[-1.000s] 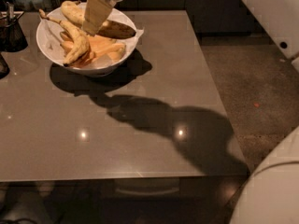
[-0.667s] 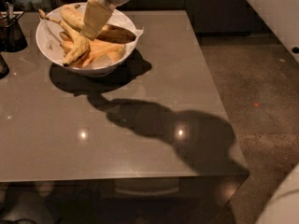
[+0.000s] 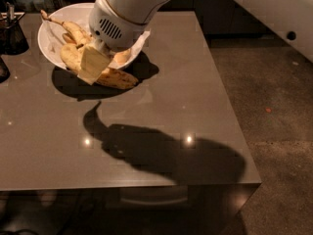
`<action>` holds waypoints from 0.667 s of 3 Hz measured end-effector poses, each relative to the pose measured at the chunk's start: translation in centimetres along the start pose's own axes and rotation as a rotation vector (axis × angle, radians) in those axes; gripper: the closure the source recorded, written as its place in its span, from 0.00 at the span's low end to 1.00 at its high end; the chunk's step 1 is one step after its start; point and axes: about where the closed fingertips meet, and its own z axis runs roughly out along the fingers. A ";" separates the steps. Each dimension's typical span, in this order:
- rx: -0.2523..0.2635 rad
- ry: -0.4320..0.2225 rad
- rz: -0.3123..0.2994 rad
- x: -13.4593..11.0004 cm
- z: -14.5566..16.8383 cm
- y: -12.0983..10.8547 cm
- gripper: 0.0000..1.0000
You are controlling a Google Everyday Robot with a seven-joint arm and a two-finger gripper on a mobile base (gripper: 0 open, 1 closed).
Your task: Pick banana from white bowl
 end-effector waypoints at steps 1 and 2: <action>-0.015 -0.008 0.001 0.1 0.6 0.4 1.00; -0.057 -0.010 0.015 0.7 2.9 2.3 1.00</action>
Offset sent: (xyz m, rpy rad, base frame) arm -0.0355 0.0319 -0.0601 0.0360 0.1090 0.0360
